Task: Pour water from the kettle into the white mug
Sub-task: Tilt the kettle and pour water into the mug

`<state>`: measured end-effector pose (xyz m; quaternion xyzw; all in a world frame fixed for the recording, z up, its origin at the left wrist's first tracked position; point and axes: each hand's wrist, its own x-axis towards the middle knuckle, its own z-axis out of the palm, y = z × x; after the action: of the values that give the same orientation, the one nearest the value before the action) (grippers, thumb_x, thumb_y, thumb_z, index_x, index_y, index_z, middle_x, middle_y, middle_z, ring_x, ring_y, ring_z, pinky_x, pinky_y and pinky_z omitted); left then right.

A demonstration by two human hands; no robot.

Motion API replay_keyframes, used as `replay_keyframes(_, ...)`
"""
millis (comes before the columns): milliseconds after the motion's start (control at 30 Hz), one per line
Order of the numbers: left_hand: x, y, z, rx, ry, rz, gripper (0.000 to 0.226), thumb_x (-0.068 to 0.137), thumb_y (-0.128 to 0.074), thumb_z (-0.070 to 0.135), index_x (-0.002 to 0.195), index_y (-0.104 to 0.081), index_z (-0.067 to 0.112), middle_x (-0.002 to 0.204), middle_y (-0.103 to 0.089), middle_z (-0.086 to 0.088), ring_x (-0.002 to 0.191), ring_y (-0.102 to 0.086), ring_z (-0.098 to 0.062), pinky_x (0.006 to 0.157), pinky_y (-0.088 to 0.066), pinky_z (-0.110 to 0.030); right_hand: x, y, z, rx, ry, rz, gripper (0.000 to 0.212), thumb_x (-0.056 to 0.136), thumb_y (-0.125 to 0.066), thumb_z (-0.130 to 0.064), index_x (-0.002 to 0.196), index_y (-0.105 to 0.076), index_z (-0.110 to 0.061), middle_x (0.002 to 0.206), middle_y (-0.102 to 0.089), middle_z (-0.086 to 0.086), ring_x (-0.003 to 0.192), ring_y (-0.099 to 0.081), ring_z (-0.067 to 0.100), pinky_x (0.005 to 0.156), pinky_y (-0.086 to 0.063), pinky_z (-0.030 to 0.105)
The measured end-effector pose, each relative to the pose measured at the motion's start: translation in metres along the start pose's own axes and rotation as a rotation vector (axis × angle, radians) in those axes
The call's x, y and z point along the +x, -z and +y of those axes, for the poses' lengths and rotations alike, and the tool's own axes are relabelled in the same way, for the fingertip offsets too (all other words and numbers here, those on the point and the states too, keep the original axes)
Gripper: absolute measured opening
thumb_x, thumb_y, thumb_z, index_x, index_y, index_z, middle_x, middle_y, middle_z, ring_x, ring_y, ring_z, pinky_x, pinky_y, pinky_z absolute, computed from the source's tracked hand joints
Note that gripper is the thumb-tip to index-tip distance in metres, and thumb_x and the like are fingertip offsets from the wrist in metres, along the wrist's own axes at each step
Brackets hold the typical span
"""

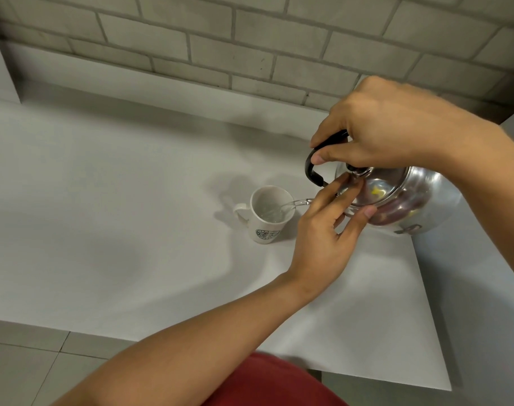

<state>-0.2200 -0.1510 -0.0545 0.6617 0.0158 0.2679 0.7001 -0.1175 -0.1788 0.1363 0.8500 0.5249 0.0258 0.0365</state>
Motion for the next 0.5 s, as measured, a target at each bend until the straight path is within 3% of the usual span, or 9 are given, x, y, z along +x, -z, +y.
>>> replay_keyframes(100, 0.000, 0.004, 0.002, 0.030, 0.008, -0.027, 0.042, 0.099, -0.073, 0.021, 0.140, -0.064, 0.018, 0.151, -0.056, 0.002, 0.141, -0.052, -0.007, 0.108, -0.055, -0.046, -0.004, -0.001, 0.004, 0.033, 0.005, 0.006, 0.031, 0.090, -0.067, -0.055, 0.110, -0.081, -0.035, 0.091, -0.081, -0.006, 0.087, -0.071, 0.025, 0.068, -0.058, 0.045)
replay_keyframes(233, 0.000, 0.015, 0.004, 0.185, -0.034, -0.077, 0.041, 0.099, -0.073, 0.024, 0.140, -0.065, 0.019, 0.150, -0.058, 0.000, 0.138, -0.053, -0.006, 0.112, -0.048, -0.028, -0.019, -0.010, 0.009, 0.137, -0.004, 0.070, 0.039, 0.087, -0.063, -0.054, 0.110, -0.083, -0.029, 0.096, -0.083, -0.004, 0.087, -0.074, 0.020, 0.078, -0.060, 0.046)
replay_keyframes(333, -0.002, 0.021, 0.006, 0.262, -0.050, -0.134, 0.040, 0.098, -0.073, 0.023, 0.138, -0.067, 0.018, 0.150, -0.059, -0.003, 0.137, -0.056, -0.012, 0.113, -0.046, -0.023, -0.035, -0.022, 0.013, 0.191, 0.000, 0.181, 0.039, 0.089, -0.067, -0.047, 0.110, -0.084, -0.020, 0.099, -0.083, 0.002, 0.084, -0.074, 0.016, 0.076, -0.053, 0.029)
replay_keyframes(433, -0.003, 0.027, 0.005, 0.357, -0.065, -0.196, 0.040, 0.099, -0.073, 0.026, 0.138, -0.068, 0.019, 0.151, -0.058, -0.003, 0.138, -0.057, -0.018, 0.113, -0.048, -0.031, -0.050, -0.035, 0.016, 0.208, -0.048, 0.271, 0.032, 0.089, -0.075, -0.039, 0.109, -0.084, -0.016, 0.093, -0.082, 0.001, 0.073, -0.065, 0.007, 0.074, -0.039, 0.009)
replay_keyframes(500, -0.003, 0.029, 0.005, 0.427, -0.079, -0.236, 0.040, 0.099, -0.072, 0.028, 0.138, -0.068, 0.020, 0.152, -0.058, -0.003, 0.138, -0.056, -0.021, 0.113, -0.047, -0.038, -0.062, -0.045, 0.018, 0.237, -0.103, 0.332, 0.030, 0.089, -0.077, -0.038, 0.110, -0.083, -0.016, 0.087, -0.077, -0.005, 0.070, -0.061, 0.001, 0.072, -0.039, 0.003)
